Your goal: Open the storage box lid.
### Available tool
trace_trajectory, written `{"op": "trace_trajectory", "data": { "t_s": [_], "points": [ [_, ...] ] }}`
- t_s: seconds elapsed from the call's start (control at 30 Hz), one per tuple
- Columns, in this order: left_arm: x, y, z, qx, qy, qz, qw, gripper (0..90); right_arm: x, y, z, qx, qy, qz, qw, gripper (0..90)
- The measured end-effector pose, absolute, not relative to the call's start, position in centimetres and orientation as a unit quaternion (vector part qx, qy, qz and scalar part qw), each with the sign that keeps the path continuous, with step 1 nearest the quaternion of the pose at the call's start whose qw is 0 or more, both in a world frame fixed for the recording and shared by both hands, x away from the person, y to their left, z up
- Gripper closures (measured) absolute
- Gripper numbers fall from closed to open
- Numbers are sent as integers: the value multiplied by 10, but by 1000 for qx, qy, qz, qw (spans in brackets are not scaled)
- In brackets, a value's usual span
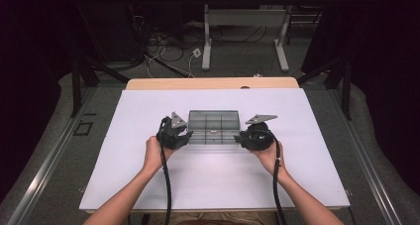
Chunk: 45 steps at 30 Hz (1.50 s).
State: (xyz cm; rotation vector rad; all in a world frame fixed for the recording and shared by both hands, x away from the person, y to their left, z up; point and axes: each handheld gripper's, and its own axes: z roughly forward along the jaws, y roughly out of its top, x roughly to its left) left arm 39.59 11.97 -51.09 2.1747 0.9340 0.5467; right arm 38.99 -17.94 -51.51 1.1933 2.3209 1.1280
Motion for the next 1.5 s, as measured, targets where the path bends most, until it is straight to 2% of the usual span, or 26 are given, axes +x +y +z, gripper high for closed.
{"op": "trace_trajectory", "data": {
  "t_s": [0.4, 1.5],
  "points": [
    [397, 119, -511, 839, 358, 217, 348, 639, 398, -180, -513, 413, 800, 396, 179, 643],
    [400, 118, -507, 836, 358, 227, 349, 661, 403, -175, -506, 410, 802, 390, 193, 670]
  ]
}}
